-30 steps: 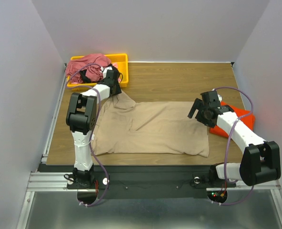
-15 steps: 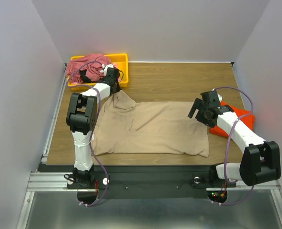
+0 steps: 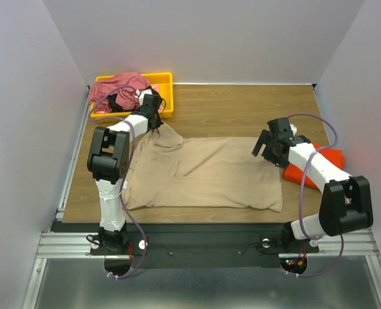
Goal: Fold and stack the t-shirts
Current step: Grap the side of the flattened tshirt furthest away from the robot with both arms
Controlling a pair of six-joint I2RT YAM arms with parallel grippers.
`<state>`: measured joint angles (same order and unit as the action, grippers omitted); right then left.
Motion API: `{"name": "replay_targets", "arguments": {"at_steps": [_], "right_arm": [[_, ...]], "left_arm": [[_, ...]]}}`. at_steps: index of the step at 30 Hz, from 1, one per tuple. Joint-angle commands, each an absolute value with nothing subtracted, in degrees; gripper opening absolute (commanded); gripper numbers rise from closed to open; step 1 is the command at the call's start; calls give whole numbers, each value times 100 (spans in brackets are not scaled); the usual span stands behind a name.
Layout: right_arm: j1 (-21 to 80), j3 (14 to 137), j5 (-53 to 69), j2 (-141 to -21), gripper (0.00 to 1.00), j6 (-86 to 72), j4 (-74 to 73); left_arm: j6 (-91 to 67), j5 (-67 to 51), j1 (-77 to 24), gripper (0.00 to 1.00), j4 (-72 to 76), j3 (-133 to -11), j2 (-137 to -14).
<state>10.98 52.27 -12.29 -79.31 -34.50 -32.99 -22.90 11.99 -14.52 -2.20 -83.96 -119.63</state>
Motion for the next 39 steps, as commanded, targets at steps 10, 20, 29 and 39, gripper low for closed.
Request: {"name": "replay_targets", "arguments": {"at_steps": [10,20,29,39], "right_arm": [[1134,6442,-1986,-9175,100,-3761,-3111],[1081,7663,-2487,-10616,100,-3806,-3111],[853,8613,-2760,-11592,99,-3762,-3120],[817,9070,-2795,-11962,97,-3656,-3146]], "left_arm": [[-2900,1230,-1459,0,229,-7489,-10767],[-3172,1213,-1459,0,9,-7119,-10257],[-3471,1292,-1468,0,-483,-6970,-9844],[-3700,1371,-1600,0,-791,-6733,-9317]]}}
